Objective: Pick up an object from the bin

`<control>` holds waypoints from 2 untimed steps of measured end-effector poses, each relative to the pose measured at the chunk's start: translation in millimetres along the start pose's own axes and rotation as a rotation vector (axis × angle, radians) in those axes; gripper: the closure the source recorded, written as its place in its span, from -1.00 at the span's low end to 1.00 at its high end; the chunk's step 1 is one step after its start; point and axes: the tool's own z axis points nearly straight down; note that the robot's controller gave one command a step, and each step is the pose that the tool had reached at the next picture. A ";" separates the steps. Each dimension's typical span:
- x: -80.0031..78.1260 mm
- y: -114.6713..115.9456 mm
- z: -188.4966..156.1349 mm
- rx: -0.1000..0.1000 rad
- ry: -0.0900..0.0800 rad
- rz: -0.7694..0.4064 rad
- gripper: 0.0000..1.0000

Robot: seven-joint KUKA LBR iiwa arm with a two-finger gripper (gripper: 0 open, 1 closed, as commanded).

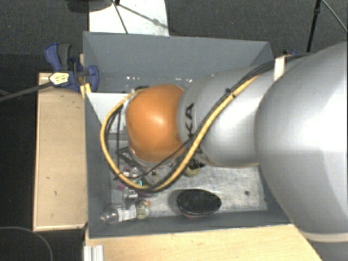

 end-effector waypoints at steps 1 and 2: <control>-23.1 -66.5 68.1 -0.016 -0.023 0.145 -1.00; -18.5 -67.6 73.3 -0.008 -0.016 0.141 1.00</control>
Offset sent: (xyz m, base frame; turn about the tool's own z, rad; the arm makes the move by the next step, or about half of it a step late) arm 0.0155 -0.0695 -0.0762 0.1328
